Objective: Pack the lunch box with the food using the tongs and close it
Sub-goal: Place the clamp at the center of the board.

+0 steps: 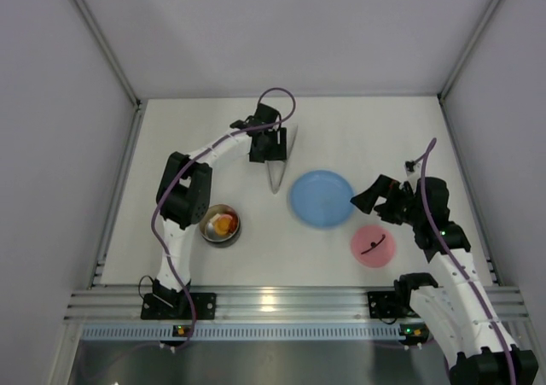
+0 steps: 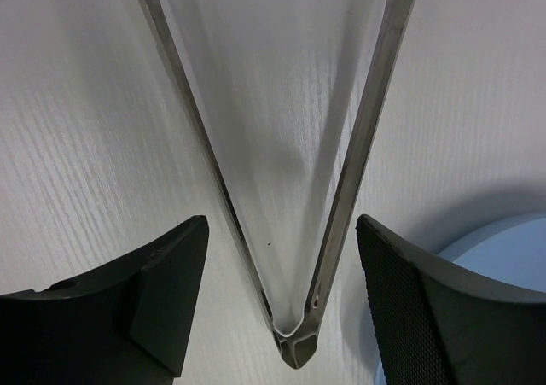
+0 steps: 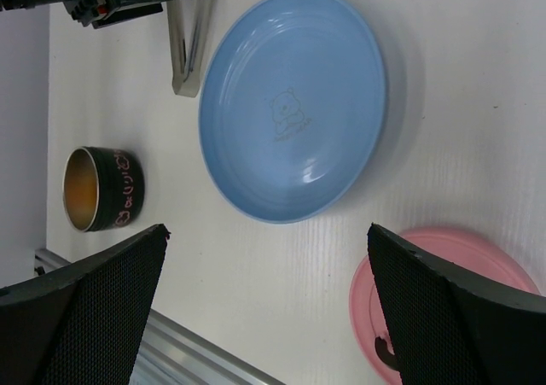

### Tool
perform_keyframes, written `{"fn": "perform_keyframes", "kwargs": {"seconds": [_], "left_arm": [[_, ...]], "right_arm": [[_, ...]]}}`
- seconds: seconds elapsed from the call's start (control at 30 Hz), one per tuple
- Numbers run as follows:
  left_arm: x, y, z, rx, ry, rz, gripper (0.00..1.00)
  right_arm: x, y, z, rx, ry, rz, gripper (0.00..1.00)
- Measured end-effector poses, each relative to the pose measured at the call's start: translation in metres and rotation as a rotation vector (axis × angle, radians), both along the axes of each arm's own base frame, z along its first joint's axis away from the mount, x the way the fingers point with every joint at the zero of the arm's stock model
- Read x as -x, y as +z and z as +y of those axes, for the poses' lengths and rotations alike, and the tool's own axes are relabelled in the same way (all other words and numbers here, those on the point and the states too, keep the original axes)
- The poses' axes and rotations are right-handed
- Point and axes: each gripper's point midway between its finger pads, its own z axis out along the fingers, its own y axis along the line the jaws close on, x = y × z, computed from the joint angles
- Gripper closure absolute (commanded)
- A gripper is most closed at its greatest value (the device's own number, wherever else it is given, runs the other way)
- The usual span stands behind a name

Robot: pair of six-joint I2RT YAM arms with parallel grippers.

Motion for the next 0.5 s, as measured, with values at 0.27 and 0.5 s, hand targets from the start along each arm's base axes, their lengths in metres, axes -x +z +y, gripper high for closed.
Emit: {"fn": "perform_keyframes", "kwargs": {"seconds": [0.27, 0.5], "left_arm": [[-0.002, 0.003, -0.001, -0.001, -0.011, -0.011, 0.22], [-0.001, 0.038, -0.005, 0.028, -0.027, -0.076, 0.22]], "right_arm": [[0.000, 0.004, -0.004, 0.021, -0.011, 0.002, 0.01], [-0.003, 0.010, -0.015, 0.065, -0.068, -0.001, 0.02]]}}
